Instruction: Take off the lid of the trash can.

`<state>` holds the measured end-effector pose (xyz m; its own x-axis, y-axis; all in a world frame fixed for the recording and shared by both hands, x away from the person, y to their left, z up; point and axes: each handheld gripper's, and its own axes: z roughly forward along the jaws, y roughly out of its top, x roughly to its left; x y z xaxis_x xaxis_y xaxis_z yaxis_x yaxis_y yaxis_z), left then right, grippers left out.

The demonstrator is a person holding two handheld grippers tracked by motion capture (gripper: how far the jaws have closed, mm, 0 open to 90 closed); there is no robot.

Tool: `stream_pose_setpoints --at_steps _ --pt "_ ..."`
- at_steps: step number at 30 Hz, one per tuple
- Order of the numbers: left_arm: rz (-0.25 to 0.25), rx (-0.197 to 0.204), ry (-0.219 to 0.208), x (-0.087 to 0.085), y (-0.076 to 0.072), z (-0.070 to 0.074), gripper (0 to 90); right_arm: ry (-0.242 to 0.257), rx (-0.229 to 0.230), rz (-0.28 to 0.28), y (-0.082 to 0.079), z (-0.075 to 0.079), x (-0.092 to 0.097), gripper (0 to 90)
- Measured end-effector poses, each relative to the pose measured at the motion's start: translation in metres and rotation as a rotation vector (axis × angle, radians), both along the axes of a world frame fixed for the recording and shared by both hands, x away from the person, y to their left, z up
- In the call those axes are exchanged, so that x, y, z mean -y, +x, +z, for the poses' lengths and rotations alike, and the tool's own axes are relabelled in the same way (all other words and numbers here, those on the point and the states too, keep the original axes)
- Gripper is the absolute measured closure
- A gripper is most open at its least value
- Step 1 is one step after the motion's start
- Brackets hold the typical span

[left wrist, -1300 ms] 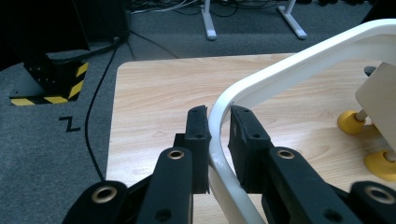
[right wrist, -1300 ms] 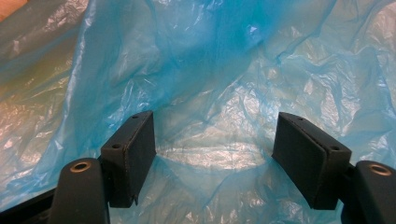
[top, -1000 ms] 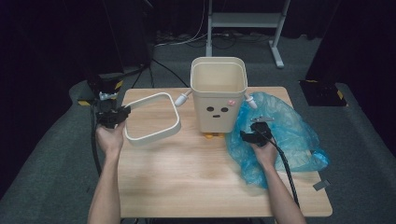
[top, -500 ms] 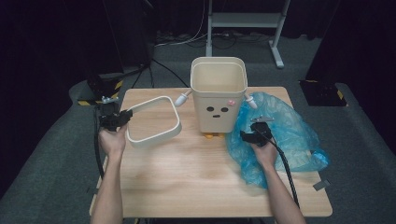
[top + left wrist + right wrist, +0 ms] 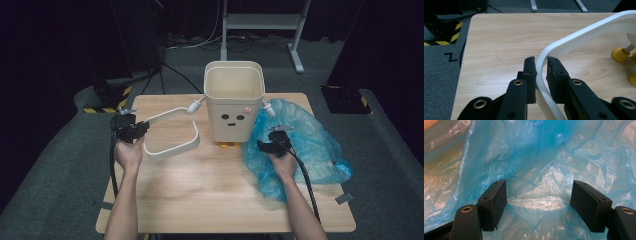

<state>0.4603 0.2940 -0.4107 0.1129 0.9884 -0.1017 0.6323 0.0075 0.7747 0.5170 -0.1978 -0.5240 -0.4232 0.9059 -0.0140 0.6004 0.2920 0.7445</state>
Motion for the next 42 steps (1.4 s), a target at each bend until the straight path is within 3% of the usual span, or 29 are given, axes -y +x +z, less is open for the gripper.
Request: stream_pose_setpoints --at_steps 31,38,42 --pt "-0.032 -0.027 -0.024 0.019 0.011 -0.036 78.0 -0.001 0.000 0.000 0.000 0.000 0.000 28.8" --pt "-0.029 -0.044 -0.046 0.023 0.012 -0.048 77.9 0.000 0.000 -0.001 0.000 0.000 0.000 28.8" --pt "-0.032 -0.049 -0.030 0.026 0.014 -0.054 77.9 0.000 0.000 -0.001 0.000 0.000 0.000 28.8"
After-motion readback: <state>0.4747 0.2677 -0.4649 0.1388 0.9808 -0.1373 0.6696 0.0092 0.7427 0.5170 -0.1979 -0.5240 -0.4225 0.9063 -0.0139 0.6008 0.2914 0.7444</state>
